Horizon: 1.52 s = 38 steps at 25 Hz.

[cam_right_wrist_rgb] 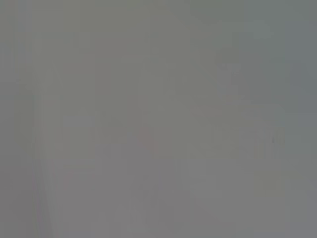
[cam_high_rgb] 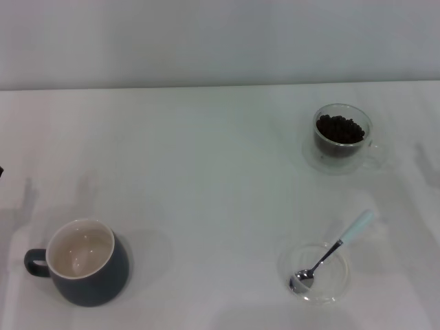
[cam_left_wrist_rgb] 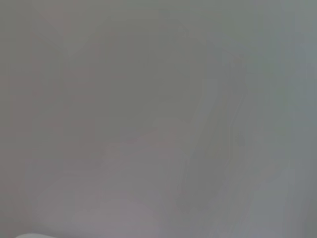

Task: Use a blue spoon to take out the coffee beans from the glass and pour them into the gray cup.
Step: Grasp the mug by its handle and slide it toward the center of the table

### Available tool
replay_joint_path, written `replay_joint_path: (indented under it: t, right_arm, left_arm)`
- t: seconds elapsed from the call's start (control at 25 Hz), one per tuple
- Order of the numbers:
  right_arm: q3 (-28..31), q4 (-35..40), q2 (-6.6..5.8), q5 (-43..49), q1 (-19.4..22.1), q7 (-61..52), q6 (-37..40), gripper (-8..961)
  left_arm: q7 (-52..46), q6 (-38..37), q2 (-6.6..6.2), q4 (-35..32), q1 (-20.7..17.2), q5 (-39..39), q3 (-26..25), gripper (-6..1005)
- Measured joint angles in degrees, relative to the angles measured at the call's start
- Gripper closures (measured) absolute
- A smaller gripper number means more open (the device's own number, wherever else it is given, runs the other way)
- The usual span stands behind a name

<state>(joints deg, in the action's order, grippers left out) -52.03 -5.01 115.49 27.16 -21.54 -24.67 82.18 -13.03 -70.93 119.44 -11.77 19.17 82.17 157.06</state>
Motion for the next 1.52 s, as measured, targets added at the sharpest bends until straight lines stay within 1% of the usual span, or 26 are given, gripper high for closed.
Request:
replay_joint_path:
  t: [0.52,0.68,0.76,0.84,1.04,1.24,1.36,1.52]
  right_arm:
    - [-0.08,-0.01,0.00,0.00,0.00,-0.11,-0.01,108]
    - [-0.07,0.00,0.00,-0.01,0.00,0.05,-0.01,108]
    - [-0.03,0.20,-0.02,-0.11,0.14,0.15,0.00,108]
    - [-0.02,0.83,-0.06,-0.26,0.50,0.19,0.09,108]
    - [0.00,2.93,-0.16,-0.42,0.82,0.21,0.36,108]
    - [0.06,4.79,-0.18,-0.60,0.37,0.23,0.01,108]
    - [0.09,5.39,-0.18,-1.41,0.16,0.24,-0.01,109]
    - [0.09,6.13,-0.18,-1.92,-0.32,0.24,-0.52,109]
  left_arm:
    - [0.28,0.00,0.04,-0.03,-0.33,-0.37,0.33,137]
    - [0.36,-0.60,0.05,-0.43,-1.48,-0.55,0.36,138]
    - [0.36,-2.23,0.02,-0.49,-2.75,-0.64,0.38,138]
    - [0.31,-5.27,0.06,-0.50,-5.31,-0.69,0.43,138]
    - [-0.27,-10.48,0.06,-0.52,-10.33,-1.15,0.58,138]
    - [-0.46,-15.70,0.01,-0.35,-15.60,-5.69,1.49,139]
    - [-0.35,-17.73,-0.08,0.29,-17.55,-8.84,2.95,139]
    - [0.09,-19.00,-0.15,2.45,-18.89,-12.10,5.36,139]
